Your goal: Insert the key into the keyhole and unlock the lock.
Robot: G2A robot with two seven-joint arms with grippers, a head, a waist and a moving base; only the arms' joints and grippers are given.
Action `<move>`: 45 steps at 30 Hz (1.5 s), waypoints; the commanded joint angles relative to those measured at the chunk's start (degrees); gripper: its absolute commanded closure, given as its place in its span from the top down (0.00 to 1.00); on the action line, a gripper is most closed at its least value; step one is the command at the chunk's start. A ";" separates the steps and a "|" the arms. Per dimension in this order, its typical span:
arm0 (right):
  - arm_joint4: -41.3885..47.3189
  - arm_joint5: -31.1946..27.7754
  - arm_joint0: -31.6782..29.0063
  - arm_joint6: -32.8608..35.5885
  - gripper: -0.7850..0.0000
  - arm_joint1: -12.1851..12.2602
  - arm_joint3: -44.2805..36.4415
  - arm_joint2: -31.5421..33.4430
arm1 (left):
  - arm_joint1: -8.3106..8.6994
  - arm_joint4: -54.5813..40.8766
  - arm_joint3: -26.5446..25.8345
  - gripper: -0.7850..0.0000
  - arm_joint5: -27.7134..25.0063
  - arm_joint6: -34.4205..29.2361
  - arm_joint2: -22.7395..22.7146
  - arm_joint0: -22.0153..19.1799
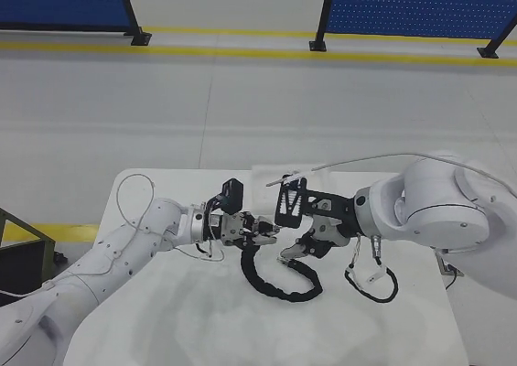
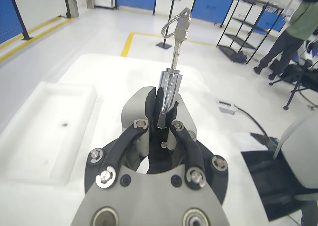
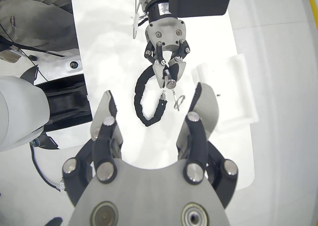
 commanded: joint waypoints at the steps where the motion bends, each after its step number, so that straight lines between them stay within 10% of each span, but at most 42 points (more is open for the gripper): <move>1: -0.04 0.22 -0.51 -0.37 1.00 0.15 0.34 0.70 | 0.19 1.81 1.66 0.00 0.00 -3.01 0.00 -0.42; 13: 0.27 0.61 -4.76 -2.13 1.00 1.00 1.45 3.89 | -0.56 1.44 3.19 0.00 0.00 -20.59 0.00 0.53; 14: 0.27 0.60 -5.11 -2.29 1.00 1.04 1.58 4.09 | -0.69 1.58 3.11 0.09 0.00 -21.07 0.00 0.45; 16: 0.34 0.42 -5.73 -2.79 1.00 1.10 1.72 4.50 | -0.89 3.78 3.62 1.00 0.00 -22.69 0.00 0.44; 30: 0.38 -1.18 -8.44 -7.70 1.00 0.25 4.82 5.20 | 0.89 8.29 1.93 1.00 0.00 -8.93 -0.95 -3.21; 45: -5.45 -20.43 -5.35 -27.69 1.00 -4.38 23.11 3.20 | 6.68 19.53 1.99 1.00 0.00 16.26 0.00 -19.83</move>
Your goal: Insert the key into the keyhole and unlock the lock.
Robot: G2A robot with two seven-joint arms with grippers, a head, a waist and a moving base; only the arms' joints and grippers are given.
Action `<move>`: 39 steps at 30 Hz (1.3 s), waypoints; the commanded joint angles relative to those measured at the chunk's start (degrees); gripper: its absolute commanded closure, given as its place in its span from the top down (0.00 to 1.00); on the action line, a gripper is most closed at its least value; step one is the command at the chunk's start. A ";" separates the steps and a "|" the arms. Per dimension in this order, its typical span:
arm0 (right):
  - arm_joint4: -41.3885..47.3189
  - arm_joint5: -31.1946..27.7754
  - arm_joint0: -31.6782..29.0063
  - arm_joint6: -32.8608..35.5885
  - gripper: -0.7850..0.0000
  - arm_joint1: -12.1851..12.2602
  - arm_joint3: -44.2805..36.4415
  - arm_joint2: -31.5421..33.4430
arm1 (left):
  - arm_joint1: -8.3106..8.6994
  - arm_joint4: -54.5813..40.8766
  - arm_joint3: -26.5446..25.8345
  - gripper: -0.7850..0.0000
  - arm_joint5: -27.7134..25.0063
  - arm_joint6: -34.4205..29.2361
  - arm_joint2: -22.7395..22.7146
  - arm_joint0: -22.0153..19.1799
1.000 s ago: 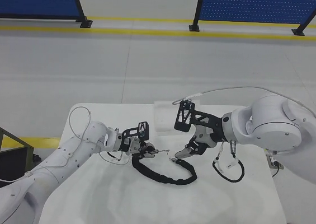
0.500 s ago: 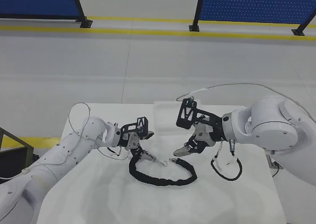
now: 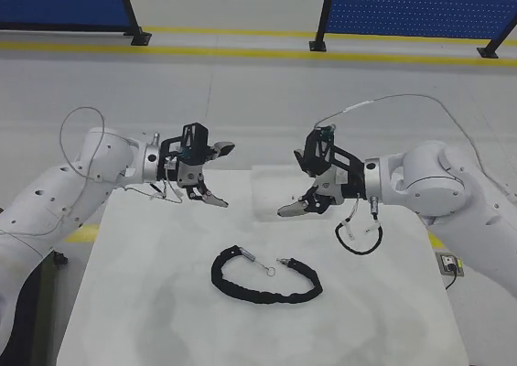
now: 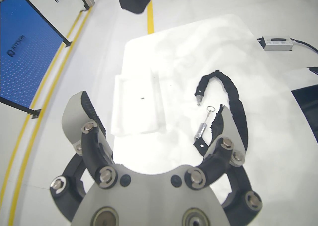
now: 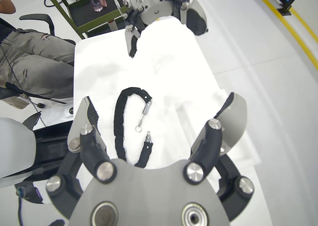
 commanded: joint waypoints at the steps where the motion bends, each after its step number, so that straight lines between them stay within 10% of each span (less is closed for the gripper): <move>1: 0.00 -2.98 1.51 -0.89 1.00 -0.61 3.02 0.05 | 0.22 -0.50 1.15 1.00 0.00 2.30 0.00 -2.07; 16: 1.63 -18.71 11.98 -4.28 1.00 -4.76 23.55 -0.35 | -0.26 -10.92 4.73 1.00 0.00 -2.77 0.00 -9.42; 39: 0.43 -21.20 14.66 -5.55 1.00 -5.51 26.78 0.49 | -0.43 -19.57 3.89 1.00 0.00 -9.67 0.00 -9.55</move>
